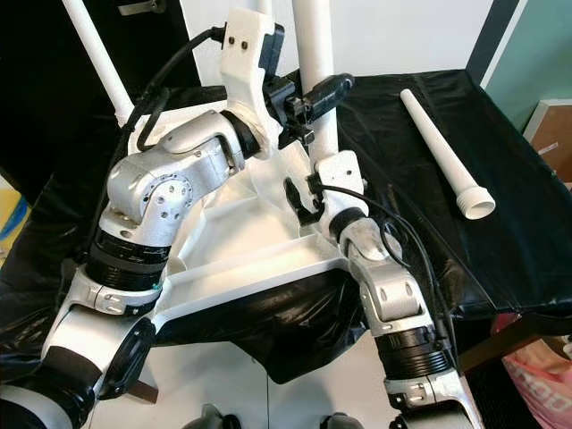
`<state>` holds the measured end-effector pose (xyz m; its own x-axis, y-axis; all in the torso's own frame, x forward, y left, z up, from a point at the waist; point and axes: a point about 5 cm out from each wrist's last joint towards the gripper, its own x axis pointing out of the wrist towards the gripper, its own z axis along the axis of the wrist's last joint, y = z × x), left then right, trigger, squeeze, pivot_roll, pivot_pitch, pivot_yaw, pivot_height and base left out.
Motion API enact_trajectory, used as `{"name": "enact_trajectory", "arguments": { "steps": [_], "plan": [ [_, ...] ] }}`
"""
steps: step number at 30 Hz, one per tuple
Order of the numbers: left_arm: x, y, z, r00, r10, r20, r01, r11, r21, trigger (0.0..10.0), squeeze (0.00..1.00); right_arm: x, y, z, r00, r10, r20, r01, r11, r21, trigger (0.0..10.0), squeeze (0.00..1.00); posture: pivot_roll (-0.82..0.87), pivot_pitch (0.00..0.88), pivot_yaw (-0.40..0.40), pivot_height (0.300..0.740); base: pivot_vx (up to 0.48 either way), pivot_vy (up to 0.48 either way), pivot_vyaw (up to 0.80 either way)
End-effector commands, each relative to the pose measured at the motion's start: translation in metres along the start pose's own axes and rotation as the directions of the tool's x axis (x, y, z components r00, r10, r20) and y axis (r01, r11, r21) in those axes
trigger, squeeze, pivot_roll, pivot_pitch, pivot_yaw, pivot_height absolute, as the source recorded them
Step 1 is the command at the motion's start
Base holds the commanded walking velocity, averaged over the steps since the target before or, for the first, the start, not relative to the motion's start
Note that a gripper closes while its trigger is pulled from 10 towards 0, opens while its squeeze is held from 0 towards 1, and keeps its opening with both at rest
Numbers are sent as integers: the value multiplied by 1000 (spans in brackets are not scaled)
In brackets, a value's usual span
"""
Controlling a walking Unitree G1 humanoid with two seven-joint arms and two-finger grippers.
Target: Building children table
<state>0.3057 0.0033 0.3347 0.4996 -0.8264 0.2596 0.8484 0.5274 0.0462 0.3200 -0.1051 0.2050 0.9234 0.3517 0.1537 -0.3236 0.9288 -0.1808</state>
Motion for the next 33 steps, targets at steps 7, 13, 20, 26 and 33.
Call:
{"name": "enact_trajectory", "arguments": {
  "steps": [7, 13, 20, 26, 33],
  "plan": [
    [12, -14, 4, 999, -29, 13, 29, 999, 37, 10000, 0, 10, 14, 6, 998, -62, 23, 62, 998, 6, 0, 0, -138, 94, 60, 740, 0, 0, 0],
    [13, -14, 4, 1000, -26, 15, 25, 998, 53, 10000, 0, 9, 11, 3, 996, -91, 13, 91, 996, 22, 0, 0, -138, 93, 61, 740, 0, 0, 0],
    [13, -14, 6, 999, -27, 33, 25, 998, 65, 10000, 0, 8, 1, 3, 981, -194, 14, 193, 979, 64, 0, 0, -138, 91, 65, 740, 0, 0, 0],
    [11, -12, 11, 996, -31, 87, 31, 999, 8, 10000, 1000, 7, -10, 4, 960, -279, 10, 277, 955, 104, 10000, 0, -140, 95, 67, 740, 0, 0, 0],
    [9, -6, 9, 995, 18, 95, -17, 1000, -14, 10000, 0, 4, -19, 2, 942, -335, 3, 332, 935, 125, 10000, 0, -141, 99, 63, 740, 0, 0, 0]
  ]
}}
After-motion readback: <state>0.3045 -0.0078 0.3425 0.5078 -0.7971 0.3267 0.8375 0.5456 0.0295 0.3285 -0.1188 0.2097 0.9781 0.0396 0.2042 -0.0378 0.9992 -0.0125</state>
